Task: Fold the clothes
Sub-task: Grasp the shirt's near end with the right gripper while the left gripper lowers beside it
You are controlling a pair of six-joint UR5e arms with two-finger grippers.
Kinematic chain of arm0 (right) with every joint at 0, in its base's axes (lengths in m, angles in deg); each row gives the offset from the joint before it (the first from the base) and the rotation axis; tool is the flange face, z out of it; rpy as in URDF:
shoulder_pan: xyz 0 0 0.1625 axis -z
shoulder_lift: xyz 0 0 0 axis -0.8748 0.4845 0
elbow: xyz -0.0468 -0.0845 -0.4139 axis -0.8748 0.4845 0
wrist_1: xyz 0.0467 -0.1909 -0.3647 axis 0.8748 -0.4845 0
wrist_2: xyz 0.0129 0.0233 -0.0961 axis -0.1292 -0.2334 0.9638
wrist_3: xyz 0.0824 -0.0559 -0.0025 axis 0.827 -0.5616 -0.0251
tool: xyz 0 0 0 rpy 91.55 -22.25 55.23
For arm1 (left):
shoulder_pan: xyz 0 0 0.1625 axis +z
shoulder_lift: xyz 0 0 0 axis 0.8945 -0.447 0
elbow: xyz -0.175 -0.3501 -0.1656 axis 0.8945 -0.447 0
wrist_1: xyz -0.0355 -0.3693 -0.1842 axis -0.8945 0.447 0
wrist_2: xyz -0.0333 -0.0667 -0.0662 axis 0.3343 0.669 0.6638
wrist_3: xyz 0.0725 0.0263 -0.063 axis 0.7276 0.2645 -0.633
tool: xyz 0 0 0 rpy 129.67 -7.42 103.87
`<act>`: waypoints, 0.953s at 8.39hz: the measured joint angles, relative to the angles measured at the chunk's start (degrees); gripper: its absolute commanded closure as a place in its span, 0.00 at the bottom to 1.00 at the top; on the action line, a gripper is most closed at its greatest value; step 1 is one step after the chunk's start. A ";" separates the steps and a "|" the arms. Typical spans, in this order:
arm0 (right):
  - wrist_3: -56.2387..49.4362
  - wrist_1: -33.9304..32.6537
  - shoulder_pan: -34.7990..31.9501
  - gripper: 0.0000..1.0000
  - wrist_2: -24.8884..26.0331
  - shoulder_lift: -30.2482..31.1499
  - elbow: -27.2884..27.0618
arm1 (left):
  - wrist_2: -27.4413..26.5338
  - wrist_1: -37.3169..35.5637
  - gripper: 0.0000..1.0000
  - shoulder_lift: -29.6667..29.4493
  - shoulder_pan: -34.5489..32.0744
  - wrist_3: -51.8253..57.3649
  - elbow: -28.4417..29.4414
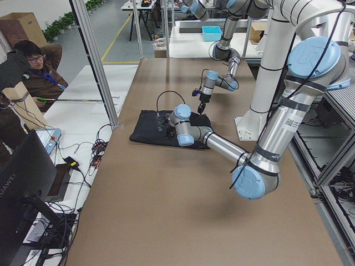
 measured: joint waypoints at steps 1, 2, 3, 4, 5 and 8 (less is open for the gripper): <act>-0.15 -0.01 0.01 1.00 -0.22 0.00 -0.49 | -1.23 0.14 0.00 3.26 2.16 -2.75 -3.38; -0.31 -0.01 0.02 1.00 -0.32 0.01 -0.71 | -3.34 0.31 0.00 6.08 4.80 -4.71 -6.22; -0.43 -0.01 0.03 1.00 -0.37 0.05 -0.77 | -5.64 0.94 0.00 8.83 7.45 -6.01 -8.38; -0.50 -0.01 0.03 1.00 -0.41 0.11 -0.81 | -7.37 3.96 0.00 12.25 9.80 -6.80 -9.59; -0.53 -0.01 0.08 1.00 -0.41 0.10 -0.85 | -8.35 8.89 0.00 16.30 11.52 -7.38 -9.97; -0.59 -0.01 0.19 1.00 -0.39 0.05 -0.90 | -16.38 14.88 0.00 23.15 19.21 -9.21 -10.95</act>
